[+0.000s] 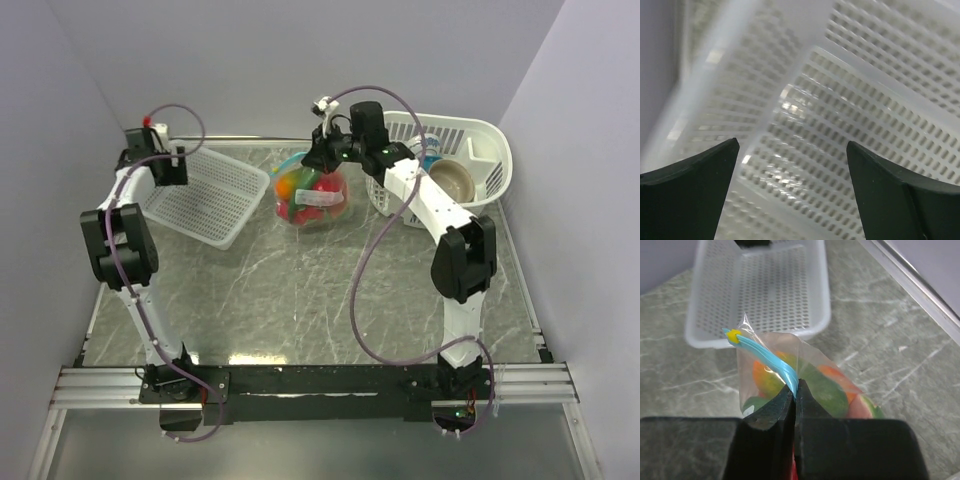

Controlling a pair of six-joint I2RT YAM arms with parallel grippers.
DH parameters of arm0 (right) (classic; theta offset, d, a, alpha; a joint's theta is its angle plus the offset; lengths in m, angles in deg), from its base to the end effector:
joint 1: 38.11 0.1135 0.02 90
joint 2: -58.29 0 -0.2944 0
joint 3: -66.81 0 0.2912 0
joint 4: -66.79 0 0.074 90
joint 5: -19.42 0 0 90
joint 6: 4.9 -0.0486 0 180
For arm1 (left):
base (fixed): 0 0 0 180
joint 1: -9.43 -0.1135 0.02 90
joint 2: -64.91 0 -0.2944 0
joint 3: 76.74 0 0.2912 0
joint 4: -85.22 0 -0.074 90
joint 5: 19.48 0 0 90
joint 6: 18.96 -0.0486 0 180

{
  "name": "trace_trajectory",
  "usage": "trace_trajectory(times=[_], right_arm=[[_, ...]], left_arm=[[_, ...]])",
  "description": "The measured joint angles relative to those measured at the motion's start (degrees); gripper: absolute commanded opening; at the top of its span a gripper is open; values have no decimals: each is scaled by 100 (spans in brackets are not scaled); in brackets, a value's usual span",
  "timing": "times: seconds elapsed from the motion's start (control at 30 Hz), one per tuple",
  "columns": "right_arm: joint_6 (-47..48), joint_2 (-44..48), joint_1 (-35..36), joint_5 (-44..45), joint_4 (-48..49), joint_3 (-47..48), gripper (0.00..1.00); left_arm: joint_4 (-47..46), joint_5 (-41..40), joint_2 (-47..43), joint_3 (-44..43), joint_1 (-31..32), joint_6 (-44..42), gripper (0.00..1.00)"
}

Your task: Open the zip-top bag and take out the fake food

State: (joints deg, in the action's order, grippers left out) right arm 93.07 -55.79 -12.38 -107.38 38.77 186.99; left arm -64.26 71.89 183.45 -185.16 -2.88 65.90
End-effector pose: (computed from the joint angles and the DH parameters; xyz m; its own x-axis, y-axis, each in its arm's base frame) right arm 0.4688 0.2582 0.3711 -0.2154 -0.2271 -0.9498 -0.8867 0.4530 0.0928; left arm 0.5282 0.1141 0.2411 -0.6513 -0.0504 -0.7572 -0.1376 0.9891 0.0525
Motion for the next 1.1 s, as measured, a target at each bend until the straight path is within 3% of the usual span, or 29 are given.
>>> trace_trajectory(times=[0.1, 0.13, 0.27, 0.4, 0.53, 0.67, 0.9, 1.1], right_arm=[[-109, 356, 37, -186, 114, -127, 0], [-136, 511, 37, -236, 179, -214, 0], [-195, 1189, 76, -376, 323, -568, 0], [-254, 1969, 129, -455, 496, -920, 0], [-413, 2623, 166, -494, 846, -1220, 1], [-619, 3182, 166, -498, 1104, -1491, 1], [-809, 3685, 190, -302, 1071, -1576, 0], [-680, 3860, 186, 365, 791, -1574, 0]], left_arm=[[13, -125, 142, 35, 221, -7, 84], [9, -157, 205, -9, 249, -9, 75], [11, -232, 461, -297, 234, 20, 58], [-9, -177, 470, -256, 271, 44, 58], [-188, -140, 170, 566, 691, 44, 60], [-317, -286, -138, 1609, 1731, -7, 60], [-313, -267, -695, 2253, 3451, -275, 60], [-33, -2, -1263, 2983, 4284, -459, 60]])
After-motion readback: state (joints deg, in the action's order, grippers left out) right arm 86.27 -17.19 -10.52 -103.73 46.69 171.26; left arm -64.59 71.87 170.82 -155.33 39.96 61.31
